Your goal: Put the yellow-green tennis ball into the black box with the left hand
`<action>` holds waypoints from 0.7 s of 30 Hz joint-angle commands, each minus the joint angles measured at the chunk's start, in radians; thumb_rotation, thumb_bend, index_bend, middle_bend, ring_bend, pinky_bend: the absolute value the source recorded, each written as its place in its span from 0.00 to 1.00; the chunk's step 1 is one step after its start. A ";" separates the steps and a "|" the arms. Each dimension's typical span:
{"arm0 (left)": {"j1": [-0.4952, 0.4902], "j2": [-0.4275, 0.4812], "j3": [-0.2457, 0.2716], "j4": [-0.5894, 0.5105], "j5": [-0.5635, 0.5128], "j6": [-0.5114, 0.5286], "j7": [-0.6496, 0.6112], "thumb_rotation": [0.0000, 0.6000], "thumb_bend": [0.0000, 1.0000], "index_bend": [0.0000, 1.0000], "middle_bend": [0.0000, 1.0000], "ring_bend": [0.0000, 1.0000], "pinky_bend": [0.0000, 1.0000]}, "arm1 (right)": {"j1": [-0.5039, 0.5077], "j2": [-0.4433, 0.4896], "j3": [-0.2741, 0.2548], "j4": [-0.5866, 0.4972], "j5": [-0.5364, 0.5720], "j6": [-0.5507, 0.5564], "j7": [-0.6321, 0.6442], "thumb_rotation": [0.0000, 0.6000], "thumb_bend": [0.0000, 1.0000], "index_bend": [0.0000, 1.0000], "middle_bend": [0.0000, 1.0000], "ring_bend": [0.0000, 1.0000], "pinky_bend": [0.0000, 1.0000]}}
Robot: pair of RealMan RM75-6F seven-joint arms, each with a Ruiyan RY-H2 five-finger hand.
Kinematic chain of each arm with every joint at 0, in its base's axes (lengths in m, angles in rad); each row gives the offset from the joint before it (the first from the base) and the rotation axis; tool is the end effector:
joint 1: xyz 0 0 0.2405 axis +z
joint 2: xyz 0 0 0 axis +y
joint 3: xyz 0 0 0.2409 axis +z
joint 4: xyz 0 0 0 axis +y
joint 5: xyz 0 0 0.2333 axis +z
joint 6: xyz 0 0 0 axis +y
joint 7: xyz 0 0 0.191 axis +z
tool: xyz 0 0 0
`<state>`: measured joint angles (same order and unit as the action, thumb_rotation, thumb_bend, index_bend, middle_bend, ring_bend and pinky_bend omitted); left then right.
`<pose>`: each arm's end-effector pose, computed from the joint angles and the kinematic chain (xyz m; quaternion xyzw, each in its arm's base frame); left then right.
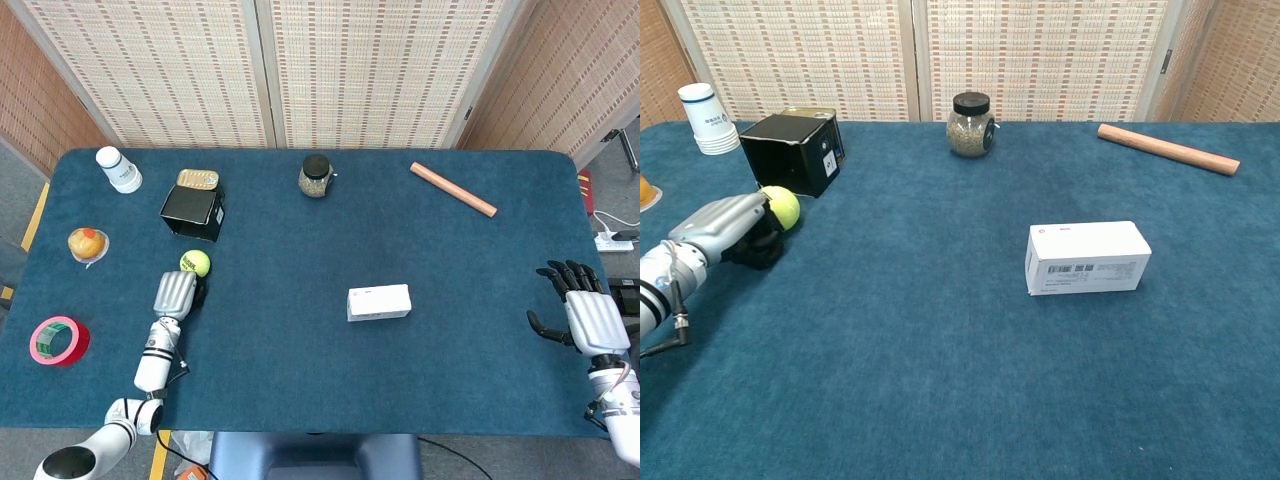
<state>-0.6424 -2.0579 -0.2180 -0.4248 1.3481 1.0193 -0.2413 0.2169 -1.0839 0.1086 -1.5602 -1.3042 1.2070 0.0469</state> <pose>-0.2640 0.4193 -0.0813 -0.6248 -0.4234 -0.3939 0.5245 -0.3355 -0.2826 0.1290 0.5931 -0.4492 0.3301 0.5810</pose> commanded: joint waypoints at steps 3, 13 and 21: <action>-0.008 0.011 -0.026 -0.027 -0.035 -0.017 0.050 1.00 0.71 1.00 1.00 1.00 1.00 | -0.005 0.004 -0.004 -0.001 -0.013 0.009 0.012 1.00 0.33 0.19 0.10 0.00 0.00; -0.016 0.002 -0.052 -0.025 -0.061 0.003 0.021 1.00 0.69 1.00 1.00 1.00 1.00 | -0.003 0.003 -0.007 -0.001 -0.016 0.007 0.011 1.00 0.33 0.19 0.10 0.00 0.00; -0.073 0.084 -0.027 -0.058 -0.023 -0.103 -0.129 0.35 0.33 0.22 0.04 0.00 0.00 | 0.008 -0.003 -0.004 0.002 -0.006 -0.010 -0.004 1.00 0.33 0.19 0.10 0.00 0.00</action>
<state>-0.6821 -2.0032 -0.2335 -0.4725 1.3233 0.9278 -0.3358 0.2246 -1.0868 0.1043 -1.5589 -1.3103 1.1975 0.0436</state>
